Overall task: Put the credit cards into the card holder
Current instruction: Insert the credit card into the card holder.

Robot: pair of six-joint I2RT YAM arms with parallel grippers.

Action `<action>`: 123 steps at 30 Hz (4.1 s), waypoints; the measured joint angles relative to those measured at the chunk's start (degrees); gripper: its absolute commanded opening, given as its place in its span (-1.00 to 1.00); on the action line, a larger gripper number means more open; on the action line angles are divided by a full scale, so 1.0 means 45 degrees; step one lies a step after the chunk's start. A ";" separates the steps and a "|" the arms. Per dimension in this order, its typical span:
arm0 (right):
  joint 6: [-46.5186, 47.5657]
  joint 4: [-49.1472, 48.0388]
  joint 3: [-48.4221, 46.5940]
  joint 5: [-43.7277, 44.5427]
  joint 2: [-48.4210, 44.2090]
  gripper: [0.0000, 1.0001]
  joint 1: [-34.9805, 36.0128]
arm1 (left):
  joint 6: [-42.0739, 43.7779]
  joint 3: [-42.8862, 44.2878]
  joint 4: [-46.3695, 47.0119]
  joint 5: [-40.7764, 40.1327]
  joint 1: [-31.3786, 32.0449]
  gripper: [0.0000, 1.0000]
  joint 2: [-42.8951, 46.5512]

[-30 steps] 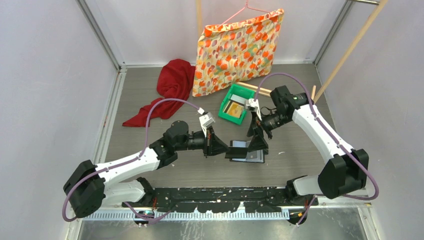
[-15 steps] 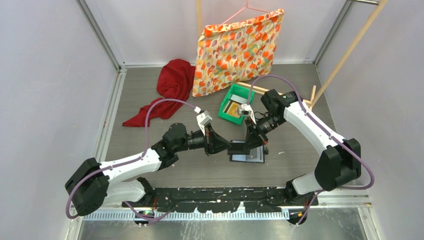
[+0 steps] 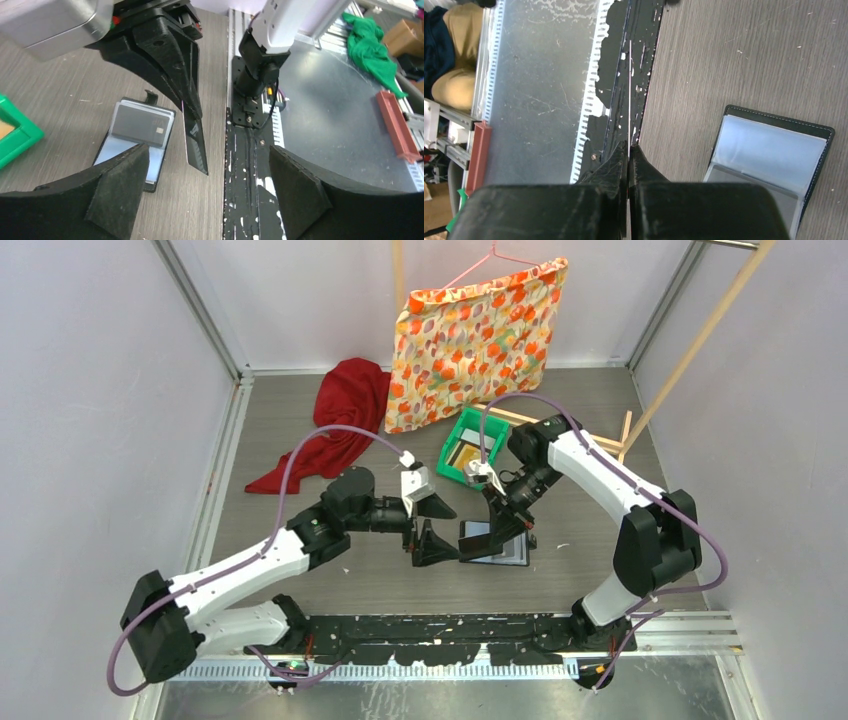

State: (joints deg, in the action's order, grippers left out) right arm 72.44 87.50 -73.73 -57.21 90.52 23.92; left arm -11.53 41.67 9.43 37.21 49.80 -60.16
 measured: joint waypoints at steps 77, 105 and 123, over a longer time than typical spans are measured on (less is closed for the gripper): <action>-1.0297 -0.6538 0.1914 0.5576 0.3249 -0.71 -0.2341 | -1.2726 -0.4143 1.5290 -0.5061 0.0432 -0.99 -1.1910; -1.0384 -0.6489 0.1855 0.5654 0.3327 -0.72 -0.2307 | -1.2735 -0.3866 1.5368 -0.5008 0.0432 -0.99 -1.2007; -1.0384 -0.6489 0.1855 0.5659 0.3327 -0.72 -0.2307 | -1.3017 -0.3575 1.5489 -0.4979 0.0432 -1.00 -1.2585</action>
State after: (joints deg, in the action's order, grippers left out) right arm 25.71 58.30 -65.39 -31.75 105.49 13.54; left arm -70.11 25.58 79.13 14.81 51.75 -116.79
